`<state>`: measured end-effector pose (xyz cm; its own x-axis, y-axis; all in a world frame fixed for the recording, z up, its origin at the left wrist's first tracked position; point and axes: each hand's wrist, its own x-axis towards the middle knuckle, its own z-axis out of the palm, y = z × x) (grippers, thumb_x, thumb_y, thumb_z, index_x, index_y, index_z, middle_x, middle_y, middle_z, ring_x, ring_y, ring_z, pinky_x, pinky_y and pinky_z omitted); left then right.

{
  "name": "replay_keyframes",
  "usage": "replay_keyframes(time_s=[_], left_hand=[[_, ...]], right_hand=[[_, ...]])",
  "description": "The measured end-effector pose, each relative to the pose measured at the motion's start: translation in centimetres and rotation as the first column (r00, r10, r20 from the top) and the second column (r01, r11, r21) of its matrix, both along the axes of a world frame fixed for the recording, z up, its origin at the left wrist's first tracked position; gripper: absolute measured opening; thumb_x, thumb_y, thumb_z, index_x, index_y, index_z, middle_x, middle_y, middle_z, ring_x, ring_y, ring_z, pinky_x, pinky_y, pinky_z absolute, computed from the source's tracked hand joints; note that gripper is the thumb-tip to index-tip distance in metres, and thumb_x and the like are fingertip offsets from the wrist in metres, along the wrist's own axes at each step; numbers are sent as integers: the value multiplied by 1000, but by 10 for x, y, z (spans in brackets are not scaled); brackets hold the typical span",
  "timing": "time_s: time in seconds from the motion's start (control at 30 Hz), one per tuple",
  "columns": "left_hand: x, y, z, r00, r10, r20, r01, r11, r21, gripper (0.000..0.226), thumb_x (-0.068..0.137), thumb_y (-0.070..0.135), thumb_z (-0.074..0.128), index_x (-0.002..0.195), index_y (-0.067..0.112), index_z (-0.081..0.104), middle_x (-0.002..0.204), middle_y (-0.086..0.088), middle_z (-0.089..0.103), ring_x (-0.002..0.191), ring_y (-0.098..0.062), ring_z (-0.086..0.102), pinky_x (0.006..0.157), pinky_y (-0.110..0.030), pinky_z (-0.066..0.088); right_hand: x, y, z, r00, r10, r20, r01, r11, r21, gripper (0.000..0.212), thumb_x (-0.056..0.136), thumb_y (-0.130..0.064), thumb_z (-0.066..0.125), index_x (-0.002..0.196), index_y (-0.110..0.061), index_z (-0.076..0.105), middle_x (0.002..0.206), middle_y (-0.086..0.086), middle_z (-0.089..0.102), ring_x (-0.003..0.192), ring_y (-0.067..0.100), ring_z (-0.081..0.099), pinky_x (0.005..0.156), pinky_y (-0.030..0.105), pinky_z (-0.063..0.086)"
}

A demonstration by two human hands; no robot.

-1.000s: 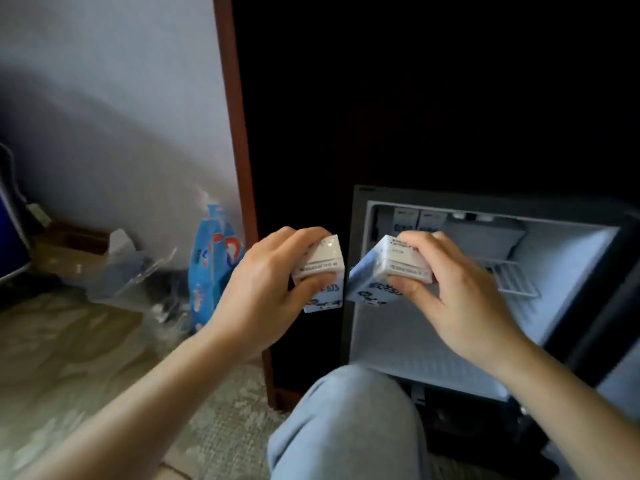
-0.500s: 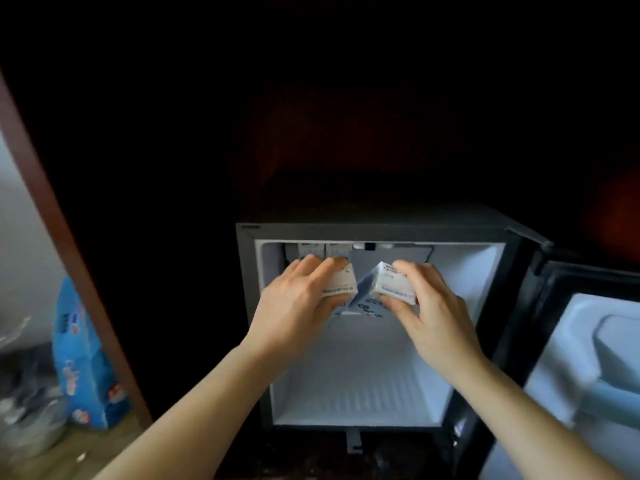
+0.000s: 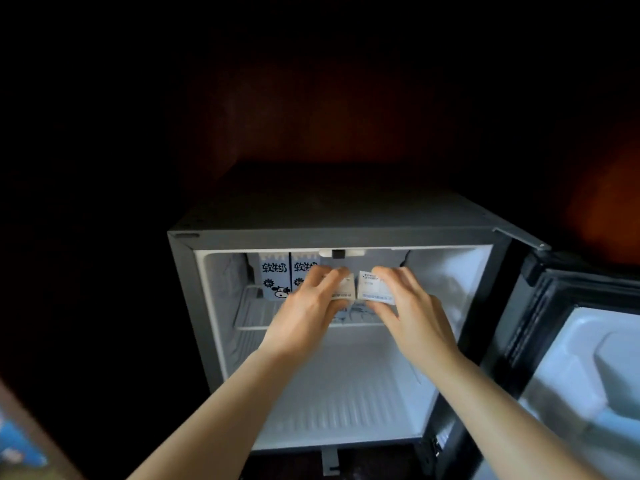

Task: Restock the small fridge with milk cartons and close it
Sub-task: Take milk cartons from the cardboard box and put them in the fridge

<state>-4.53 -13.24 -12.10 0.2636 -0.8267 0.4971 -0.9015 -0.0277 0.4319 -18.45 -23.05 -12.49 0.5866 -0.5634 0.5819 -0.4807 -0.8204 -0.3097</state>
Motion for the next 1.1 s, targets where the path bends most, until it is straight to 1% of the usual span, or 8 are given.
replay_keyframes(time_s=[0.17,0.33,0.4,0.47,0.63,0.77,0.9,1.1], left_hand=[[-5,-22,-8,972,6,-235,-39,990,-135,34,94,11,51,128,16,47,129,0,45,99,-17,56,83,-24,46],[-7,-33,-16,863,137,-486,-216,970,-110,35,96,13,48,131,13,42,88,1,58,71,-7,54,61,-19,40],[-2,-33,-21,856,198,-477,-250,967,-47,28,97,14,46,125,11,47,76,3,54,64,-6,50,54,-16,37],[3,-32,-27,848,254,-466,-275,961,24,20,97,16,46,114,8,54,82,0,60,73,-14,57,63,-22,43],[5,-31,-33,851,356,-386,-327,934,140,13,96,19,48,85,12,51,88,-11,66,83,-26,61,73,-35,49],[4,-31,-32,872,441,-214,-397,892,218,17,97,26,46,90,11,51,89,-12,67,86,-32,63,70,-36,49],[2,-35,-34,873,422,-245,-380,903,200,16,97,24,47,98,10,54,94,-11,68,91,-31,65,75,-38,53],[6,-42,-34,873,439,-211,-389,889,241,19,98,25,46,103,9,54,103,-11,67,95,-30,63,75,-37,50]], right_hand=[[6,-13,-12,991,9,135,-19,997,73,40,86,-25,66,124,-21,53,115,0,58,96,26,62,73,39,53],[19,-21,-16,953,-24,302,-70,952,297,55,87,-30,65,137,-22,43,112,0,64,95,19,62,83,37,53],[24,-23,-17,947,-51,317,-77,922,378,57,86,-28,66,138,-19,42,104,-2,66,87,19,64,78,33,53],[28,-26,-20,955,-59,291,-66,912,404,45,86,-26,67,127,-14,52,101,-1,69,81,17,65,70,27,49],[39,-33,-33,975,-121,188,34,912,410,32,82,-30,71,106,-12,59,92,5,70,74,23,62,67,36,52],[40,-34,-37,980,-193,51,170,941,293,38,80,-41,69,103,-12,60,92,6,71,83,28,64,65,36,52],[36,-30,-32,964,-254,-75,265,928,262,42,84,-45,64,108,-12,57,95,7,69,90,31,64,60,32,46],[35,-31,-26,967,-255,-7,245,918,313,31,91,-37,58,91,-5,59,73,3,54,74,27,56,50,30,28]])
